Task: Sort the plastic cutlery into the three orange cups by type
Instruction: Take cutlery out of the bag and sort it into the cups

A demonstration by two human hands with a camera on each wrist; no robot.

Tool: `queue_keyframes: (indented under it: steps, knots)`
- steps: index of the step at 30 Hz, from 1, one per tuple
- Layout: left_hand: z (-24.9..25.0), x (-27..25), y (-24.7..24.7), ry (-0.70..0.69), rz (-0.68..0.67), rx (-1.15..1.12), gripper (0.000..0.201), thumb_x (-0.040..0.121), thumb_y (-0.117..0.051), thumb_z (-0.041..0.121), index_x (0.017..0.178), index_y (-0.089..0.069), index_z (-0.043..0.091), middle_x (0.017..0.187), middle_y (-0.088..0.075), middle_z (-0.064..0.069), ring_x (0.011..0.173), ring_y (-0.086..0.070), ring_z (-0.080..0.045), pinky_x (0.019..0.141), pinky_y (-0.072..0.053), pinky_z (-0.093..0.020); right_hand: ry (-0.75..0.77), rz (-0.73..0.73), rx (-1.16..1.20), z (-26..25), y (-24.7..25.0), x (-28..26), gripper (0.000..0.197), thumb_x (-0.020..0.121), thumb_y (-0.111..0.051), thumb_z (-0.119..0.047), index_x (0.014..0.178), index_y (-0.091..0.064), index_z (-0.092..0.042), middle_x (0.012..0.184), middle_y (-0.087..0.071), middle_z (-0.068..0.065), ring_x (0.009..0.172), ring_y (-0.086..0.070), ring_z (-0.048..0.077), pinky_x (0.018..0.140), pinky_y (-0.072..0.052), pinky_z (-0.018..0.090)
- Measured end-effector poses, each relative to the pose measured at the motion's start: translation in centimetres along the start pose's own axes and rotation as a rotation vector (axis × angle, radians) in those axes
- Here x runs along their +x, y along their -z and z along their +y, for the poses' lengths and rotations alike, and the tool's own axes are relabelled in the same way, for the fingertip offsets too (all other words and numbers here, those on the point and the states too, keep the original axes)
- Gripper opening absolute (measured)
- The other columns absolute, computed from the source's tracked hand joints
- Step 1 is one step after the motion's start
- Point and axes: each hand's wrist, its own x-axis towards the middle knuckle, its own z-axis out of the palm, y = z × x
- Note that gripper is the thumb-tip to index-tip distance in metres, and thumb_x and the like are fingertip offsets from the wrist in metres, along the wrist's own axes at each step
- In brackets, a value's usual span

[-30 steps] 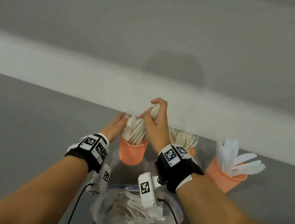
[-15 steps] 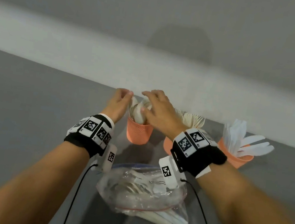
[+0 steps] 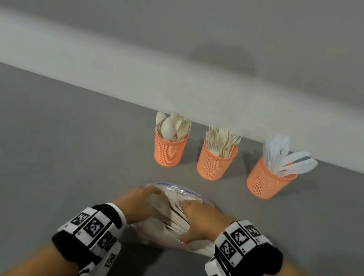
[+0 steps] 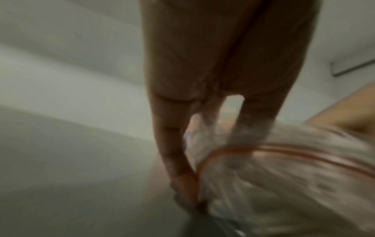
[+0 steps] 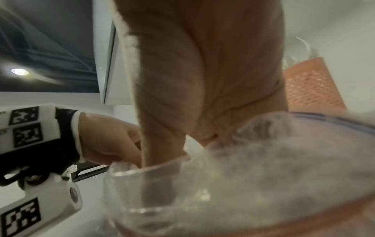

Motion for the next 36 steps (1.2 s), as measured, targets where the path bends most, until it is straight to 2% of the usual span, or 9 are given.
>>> queue_keyframes:
  steps: [3,5,10,14,20,23,29,32,36]
  knots:
    - [1.4,0.0,-0.1,-0.021,0.073,-0.208,0.051,0.077,-0.059,0.029,0.125,-0.047,0.015,0.124,-0.057,-0.008,0.116,-0.055,-0.024,0.103,-0.039,-0.030,-0.006,0.068,-0.013,-0.4,-0.7,-0.6,0.058,0.073,-0.072,-0.032,0.117,-0.045,-0.006,0.118,-0.056,0.012,0.107,-0.054,0.028,0.080,-0.040,0.031]
    - [1.9,0.1,-0.1,0.029,0.158,-0.438,0.038,0.081,-0.058,0.009,0.118,-0.053,0.011,0.117,-0.060,-0.014,0.110,-0.057,-0.028,0.100,-0.042,-0.033,-0.023,0.141,0.008,-0.3,-1.1,-0.8,0.058,0.070,-0.072,-0.031,0.115,-0.045,-0.008,0.115,-0.057,0.012,0.104,-0.055,0.029,0.076,-0.039,0.032]
    - [2.6,0.0,0.3,0.167,0.040,-1.189,0.040,0.082,-0.036,-0.017,0.110,-0.058,0.002,0.073,-0.057,-0.014,0.053,-0.056,-0.018,0.061,-0.041,-0.027,-0.078,0.346,0.100,0.4,-2.2,-0.9,0.041,0.069,-0.062,-0.028,0.104,-0.046,-0.016,0.103,-0.061,0.005,0.097,-0.057,0.027,0.082,-0.048,0.037]
    - [3.6,-0.9,1.4,0.116,-0.018,-1.121,0.035,0.084,-0.044,-0.005,0.109,-0.060,0.014,0.091,-0.061,-0.013,0.071,-0.059,-0.021,0.065,-0.048,-0.029,-0.001,0.407,0.349,1.1,-2.5,-2.0,0.030,0.065,-0.057,-0.028,0.090,-0.047,-0.014,0.088,-0.060,0.006,0.082,-0.056,0.026,0.076,-0.050,0.042]
    - [4.0,-0.9,1.1,0.023,0.196,-0.683,0.042,0.080,-0.048,-0.003,0.113,-0.056,0.023,0.101,-0.065,-0.017,0.084,-0.058,-0.027,0.086,-0.051,-0.043,0.161,0.465,0.586,1.1,-2.4,-3.4,0.047,0.073,-0.067,-0.025,0.116,-0.049,-0.014,0.107,-0.060,0.001,0.095,-0.058,0.019,0.084,-0.050,0.036]
    - [5.3,-0.7,0.9,0.037,0.160,-0.839,0.041,0.076,-0.046,-0.001,0.108,-0.058,0.022,0.099,-0.065,-0.023,0.083,-0.061,-0.032,0.084,-0.052,-0.048,0.150,0.497,0.563,0.8,-2.5,-3.5,0.058,0.066,-0.065,-0.037,0.117,-0.047,-0.017,0.107,-0.056,-0.004,0.098,-0.055,0.017,0.086,-0.049,0.036]
    - [7.0,-0.8,1.5,0.194,0.087,-1.448,0.025,0.085,-0.037,-0.001,0.093,-0.061,0.002,0.080,-0.067,-0.018,0.073,-0.064,-0.031,0.067,-0.052,-0.038,0.142,0.408,0.924,2.1,-2.5,-4.1,0.043,0.077,-0.069,-0.004,0.116,-0.053,-0.015,0.100,-0.065,-0.008,0.086,-0.063,-0.008,0.076,-0.049,0.012]
    - [7.3,-1.1,1.9,0.138,-0.036,-1.384,0.036,0.089,-0.053,0.024,0.107,-0.060,-0.006,0.102,-0.068,-0.026,0.094,-0.066,-0.038,0.086,-0.053,-0.048,0.147,0.460,1.015,2.4,-3.0,-4.5,0.049,0.079,-0.068,-0.005,0.123,-0.049,-0.014,0.103,-0.064,-0.010,0.092,-0.063,-0.006,0.077,-0.049,0.011]
    - [7.8,-0.6,1.2,0.066,-0.007,-1.323,0.037,0.089,-0.054,0.005,0.124,-0.050,-0.007,0.103,-0.064,-0.024,0.089,-0.064,-0.032,0.081,-0.055,-0.040,0.177,0.545,0.979,2.6,-3.3,-4.5,0.064,0.070,-0.073,-0.021,0.125,-0.043,-0.032,0.113,-0.062,-0.007,0.105,-0.061,0.007,0.089,-0.050,0.021]
